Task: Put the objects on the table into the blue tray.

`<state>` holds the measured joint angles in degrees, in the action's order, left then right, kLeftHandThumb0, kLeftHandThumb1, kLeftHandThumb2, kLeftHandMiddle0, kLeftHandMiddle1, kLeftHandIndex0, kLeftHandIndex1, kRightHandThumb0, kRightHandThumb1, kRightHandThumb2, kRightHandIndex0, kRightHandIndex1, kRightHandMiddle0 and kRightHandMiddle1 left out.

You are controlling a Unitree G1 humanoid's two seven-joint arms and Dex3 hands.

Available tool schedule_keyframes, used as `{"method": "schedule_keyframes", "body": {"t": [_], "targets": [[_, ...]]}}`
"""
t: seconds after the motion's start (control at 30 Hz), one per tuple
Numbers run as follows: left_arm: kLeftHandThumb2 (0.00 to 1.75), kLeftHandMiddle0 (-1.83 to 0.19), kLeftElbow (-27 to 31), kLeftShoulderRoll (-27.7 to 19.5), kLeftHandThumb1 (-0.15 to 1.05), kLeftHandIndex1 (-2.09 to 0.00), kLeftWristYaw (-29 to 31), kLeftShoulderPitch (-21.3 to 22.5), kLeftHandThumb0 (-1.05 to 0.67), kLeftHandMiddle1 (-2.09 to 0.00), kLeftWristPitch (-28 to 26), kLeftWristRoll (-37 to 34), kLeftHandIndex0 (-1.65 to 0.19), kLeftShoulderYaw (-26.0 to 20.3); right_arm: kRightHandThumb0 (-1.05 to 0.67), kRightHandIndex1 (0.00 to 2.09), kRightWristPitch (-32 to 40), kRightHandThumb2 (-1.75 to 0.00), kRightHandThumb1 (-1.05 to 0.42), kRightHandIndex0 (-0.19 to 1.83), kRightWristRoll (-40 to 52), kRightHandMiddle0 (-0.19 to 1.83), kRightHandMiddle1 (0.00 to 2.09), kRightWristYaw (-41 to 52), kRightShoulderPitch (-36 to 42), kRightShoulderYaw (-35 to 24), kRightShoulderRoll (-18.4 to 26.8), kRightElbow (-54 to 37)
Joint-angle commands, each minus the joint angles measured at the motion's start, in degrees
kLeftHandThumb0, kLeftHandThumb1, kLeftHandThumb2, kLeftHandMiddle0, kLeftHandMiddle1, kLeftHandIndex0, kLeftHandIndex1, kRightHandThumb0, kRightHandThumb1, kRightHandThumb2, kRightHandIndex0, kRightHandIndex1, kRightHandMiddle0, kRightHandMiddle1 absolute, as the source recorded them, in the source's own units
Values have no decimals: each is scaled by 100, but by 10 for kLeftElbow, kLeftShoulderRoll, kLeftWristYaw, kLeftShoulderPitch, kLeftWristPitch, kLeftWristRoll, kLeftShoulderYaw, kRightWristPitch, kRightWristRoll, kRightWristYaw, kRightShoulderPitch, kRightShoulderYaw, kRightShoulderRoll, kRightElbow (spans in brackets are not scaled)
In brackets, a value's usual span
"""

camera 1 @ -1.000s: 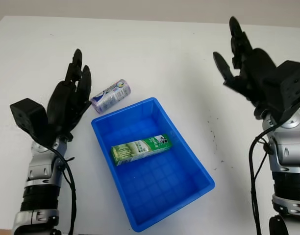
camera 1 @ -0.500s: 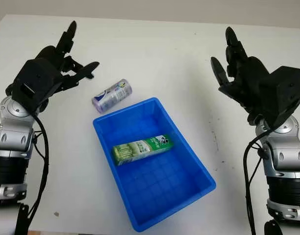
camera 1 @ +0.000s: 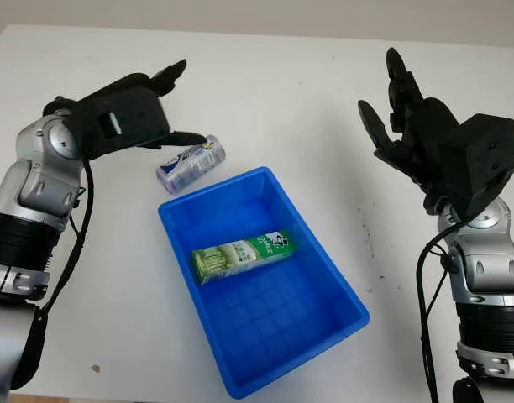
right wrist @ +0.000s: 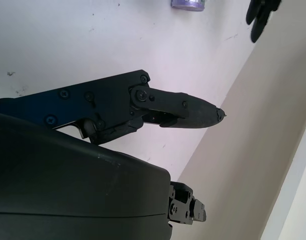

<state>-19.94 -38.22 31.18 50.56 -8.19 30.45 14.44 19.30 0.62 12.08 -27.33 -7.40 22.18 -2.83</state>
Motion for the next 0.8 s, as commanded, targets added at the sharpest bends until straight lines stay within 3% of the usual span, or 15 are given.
{"method": "schedule_keyframes", "body": {"t": [0.0,0.5,0.6,0.67,0.7,0.73,0.77], "targets": [[30,19,3,-13,105,0,-3,11,-102,0,13,11,19,6,-56,0,3,-53,-105,-19,6,-19,0,-1,-6,-4,-4,-10],[39,19,22,-41,105,0,21,6,-103,0,30,141,19,60,-58,0,20,-52,-105,-19,28,-19,0,-1,-11,-11,1,-17],[37,6,25,-44,105,-1,18,6,-103,-7,34,179,18,75,-57,0,13,-54,-105,-19,35,-19,0,5,-11,-13,3,-16],[40,13,24,-45,105,-4,20,8,-104,-119,42,198,15,82,-57,0,9,-54,-105,-19,33,-19,0,10,-10,-11,8,-17],[39,15,18,-46,105,-5,19,10,-103,-158,55,200,14,84,-57,0,8,-54,-105,-19,31,-19,0,12,-9,-11,10,-18],[39,-3,12,-46,105,-31,17,12,-103,-183,67,201,-4,84,-58,0,6,-54,-105,-19,29,-19,0,14,-8,-10,13,-20],[39,-7,8,-44,105,-82,16,13,-103,-199,73,202,9,84,-57,0,4,-54,-105,-19,31,-19,0,16,-8,-11,13,-20]]}}
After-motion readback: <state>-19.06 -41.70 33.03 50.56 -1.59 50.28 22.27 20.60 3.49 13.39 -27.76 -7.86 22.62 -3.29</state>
